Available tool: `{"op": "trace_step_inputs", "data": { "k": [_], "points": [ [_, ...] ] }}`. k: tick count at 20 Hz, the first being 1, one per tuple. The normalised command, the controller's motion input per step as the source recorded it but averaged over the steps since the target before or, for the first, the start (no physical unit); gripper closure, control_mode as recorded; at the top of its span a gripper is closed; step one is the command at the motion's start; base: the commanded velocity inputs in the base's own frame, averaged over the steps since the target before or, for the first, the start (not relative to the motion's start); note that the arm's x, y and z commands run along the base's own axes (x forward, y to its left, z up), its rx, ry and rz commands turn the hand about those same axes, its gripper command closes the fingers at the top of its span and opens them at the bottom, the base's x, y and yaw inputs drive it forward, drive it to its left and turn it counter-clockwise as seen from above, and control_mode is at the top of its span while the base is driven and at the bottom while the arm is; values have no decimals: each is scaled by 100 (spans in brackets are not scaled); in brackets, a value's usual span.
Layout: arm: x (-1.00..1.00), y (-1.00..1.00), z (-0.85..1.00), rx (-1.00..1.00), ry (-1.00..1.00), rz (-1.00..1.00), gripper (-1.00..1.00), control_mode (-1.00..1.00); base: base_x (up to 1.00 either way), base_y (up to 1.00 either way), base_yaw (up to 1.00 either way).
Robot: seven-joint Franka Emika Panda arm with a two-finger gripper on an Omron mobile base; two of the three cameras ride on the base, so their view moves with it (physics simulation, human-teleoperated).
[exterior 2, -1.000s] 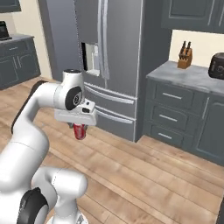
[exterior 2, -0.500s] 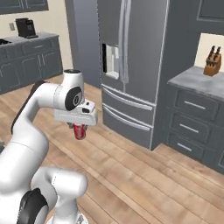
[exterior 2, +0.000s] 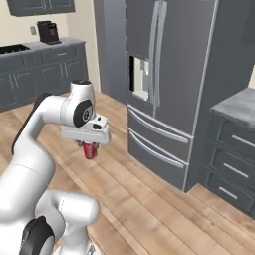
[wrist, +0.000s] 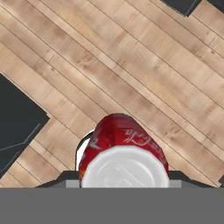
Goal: Four empty soda cans are scattered around the kitchen. Gather all the cans and cluster them next to the stove for recycling.
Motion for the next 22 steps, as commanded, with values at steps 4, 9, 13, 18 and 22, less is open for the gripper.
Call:
{"op": "trace_step_inputs", "data": {
  "k": [4,9,13,18,22],
  "points": [
    [0,0,0,0,0,0,100,100,93,0,24],
    [0,0,0,0,0,0,100,100,84,0,26],
    [0,0,0,0,0,0,100,100,69,0,30],
    [0,0,0,0,0,0,100,100,68,0,30],
    [0,0,0,0,0,0,100,100,68,0,30]
  ]
}}
